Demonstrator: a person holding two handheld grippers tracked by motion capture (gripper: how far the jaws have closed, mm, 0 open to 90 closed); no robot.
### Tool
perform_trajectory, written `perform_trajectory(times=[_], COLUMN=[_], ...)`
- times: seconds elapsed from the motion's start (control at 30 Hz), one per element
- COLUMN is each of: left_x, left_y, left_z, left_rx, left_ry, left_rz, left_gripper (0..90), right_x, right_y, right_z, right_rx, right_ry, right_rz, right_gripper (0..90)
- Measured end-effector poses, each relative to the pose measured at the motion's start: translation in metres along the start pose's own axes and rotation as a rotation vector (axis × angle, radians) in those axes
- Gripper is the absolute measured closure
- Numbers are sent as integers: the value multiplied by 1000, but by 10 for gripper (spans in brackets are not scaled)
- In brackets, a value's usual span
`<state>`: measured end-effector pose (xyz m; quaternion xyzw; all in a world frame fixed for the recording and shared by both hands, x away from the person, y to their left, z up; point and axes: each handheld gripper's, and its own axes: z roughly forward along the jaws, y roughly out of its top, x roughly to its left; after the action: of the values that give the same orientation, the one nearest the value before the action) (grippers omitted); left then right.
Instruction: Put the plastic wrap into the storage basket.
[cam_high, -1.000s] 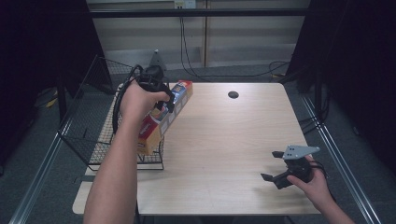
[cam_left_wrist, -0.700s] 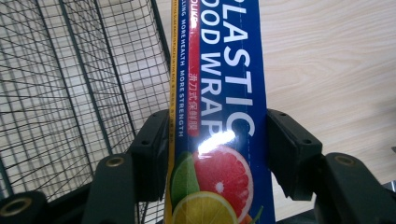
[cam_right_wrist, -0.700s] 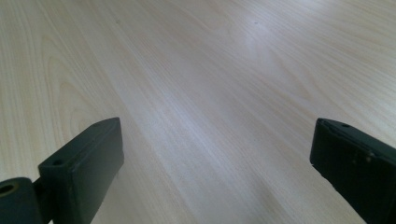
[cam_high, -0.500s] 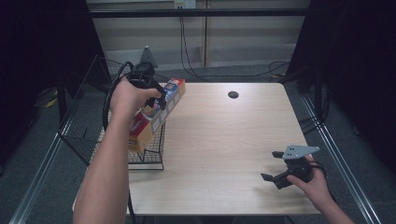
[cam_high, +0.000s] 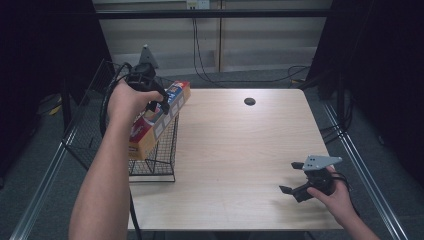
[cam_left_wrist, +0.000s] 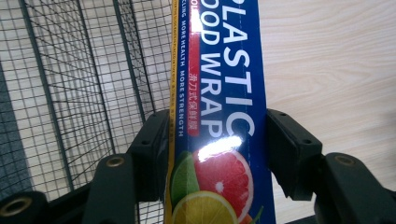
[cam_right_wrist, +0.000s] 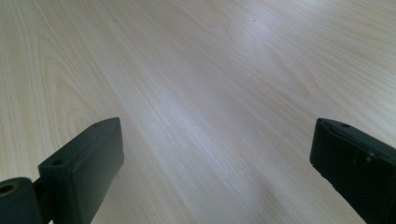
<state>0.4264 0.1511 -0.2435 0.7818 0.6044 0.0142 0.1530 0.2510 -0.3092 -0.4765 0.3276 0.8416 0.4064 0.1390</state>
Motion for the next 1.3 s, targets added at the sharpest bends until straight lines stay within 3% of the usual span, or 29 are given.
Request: perform_trajectory(times=[0.87,1.3], left_x=[28,41], left_y=[0,0], left_z=[-23,-24], left_rx=[-35,-36], left_ry=[24,38], left_rz=[-43,-59], left_gripper=[446,447], right_x=[0,-1], right_y=[2,1], right_z=[1,2], right_rx=[-10,-8], right_ry=[6,0], right_rz=[-6,1], right_gripper=[28,28])
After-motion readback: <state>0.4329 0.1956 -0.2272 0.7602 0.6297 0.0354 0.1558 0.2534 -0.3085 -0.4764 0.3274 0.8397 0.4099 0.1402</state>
